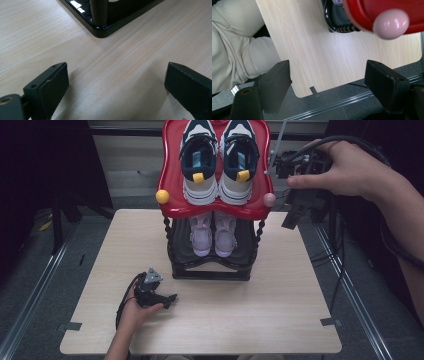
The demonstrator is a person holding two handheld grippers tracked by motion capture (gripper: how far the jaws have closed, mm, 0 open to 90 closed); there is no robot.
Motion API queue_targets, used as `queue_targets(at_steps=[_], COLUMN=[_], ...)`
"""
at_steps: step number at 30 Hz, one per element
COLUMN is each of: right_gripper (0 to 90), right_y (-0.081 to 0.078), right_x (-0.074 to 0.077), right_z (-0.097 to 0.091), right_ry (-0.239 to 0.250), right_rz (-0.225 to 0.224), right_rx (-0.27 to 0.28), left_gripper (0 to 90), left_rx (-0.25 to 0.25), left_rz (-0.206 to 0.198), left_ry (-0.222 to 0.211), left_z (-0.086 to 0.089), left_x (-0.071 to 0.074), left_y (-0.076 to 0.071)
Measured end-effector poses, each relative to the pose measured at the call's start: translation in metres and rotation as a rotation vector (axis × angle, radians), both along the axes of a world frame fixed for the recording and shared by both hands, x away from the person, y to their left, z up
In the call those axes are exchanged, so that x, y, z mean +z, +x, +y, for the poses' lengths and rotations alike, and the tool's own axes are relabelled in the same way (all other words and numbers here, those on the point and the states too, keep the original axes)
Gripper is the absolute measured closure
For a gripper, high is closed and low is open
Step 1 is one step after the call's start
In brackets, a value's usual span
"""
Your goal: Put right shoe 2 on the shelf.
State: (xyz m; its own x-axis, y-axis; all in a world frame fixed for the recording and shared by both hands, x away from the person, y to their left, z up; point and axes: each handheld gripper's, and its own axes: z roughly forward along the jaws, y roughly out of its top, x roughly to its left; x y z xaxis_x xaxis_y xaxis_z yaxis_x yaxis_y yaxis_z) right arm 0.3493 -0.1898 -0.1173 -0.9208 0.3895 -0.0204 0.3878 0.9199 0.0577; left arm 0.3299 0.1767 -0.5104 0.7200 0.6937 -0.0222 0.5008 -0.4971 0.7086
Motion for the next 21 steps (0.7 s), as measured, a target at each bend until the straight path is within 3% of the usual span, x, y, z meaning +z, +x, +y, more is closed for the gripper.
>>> queue_targets(at_steps=[21], right_gripper=[20.7], right_y=[-0.016], right_x=[-0.045], right_z=[-0.033], right_ry=[-0.01], right_rz=[0.0], right_rx=[-0.015], left_gripper=[5.0], left_rx=[-0.002], left_rz=[0.002], left_ry=[0.001], left_z=[0.0], left_x=[0.0], left_y=[0.0])
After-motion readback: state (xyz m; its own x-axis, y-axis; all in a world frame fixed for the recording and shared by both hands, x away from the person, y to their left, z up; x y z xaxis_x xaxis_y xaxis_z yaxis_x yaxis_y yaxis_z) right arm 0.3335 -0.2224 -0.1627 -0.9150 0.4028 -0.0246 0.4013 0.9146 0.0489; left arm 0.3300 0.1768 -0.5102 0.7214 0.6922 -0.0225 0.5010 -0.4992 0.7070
